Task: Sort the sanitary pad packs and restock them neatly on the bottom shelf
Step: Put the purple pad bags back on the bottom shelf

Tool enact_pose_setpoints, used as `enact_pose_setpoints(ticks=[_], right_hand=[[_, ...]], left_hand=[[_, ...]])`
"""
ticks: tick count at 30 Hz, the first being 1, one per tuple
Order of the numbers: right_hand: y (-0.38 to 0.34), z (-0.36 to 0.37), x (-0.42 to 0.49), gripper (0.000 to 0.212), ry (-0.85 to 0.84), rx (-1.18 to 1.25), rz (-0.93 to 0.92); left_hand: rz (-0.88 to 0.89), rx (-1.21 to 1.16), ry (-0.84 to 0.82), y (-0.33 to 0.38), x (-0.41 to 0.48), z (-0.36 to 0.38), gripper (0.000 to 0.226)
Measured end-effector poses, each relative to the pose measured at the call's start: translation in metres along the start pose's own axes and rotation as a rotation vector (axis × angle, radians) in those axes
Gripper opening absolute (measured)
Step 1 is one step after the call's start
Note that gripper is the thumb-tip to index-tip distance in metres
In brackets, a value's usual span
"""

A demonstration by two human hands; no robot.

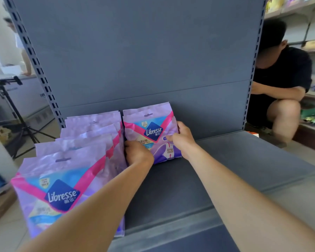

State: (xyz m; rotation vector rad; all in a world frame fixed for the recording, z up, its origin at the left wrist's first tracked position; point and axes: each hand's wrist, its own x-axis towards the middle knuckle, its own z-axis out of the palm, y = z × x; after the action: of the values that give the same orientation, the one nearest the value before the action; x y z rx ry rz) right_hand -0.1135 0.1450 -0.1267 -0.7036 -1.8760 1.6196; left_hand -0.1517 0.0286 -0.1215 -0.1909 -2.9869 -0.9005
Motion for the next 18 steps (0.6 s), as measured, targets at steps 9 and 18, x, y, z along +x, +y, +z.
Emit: enact_pose_setpoints(ticks=[9,18], right_hand=[[-0.002,-0.016,-0.017,0.064,0.07,-0.273,0.024],[0.021,-0.13,-0.11,0.053,0.071,-0.806,0.102]], left_hand=[[0.321,0.022,0.109,0.005,-0.048,-0.009,0.057],[0.809,0.182,-0.189,0.043,-0.119,0.024,0.029]])
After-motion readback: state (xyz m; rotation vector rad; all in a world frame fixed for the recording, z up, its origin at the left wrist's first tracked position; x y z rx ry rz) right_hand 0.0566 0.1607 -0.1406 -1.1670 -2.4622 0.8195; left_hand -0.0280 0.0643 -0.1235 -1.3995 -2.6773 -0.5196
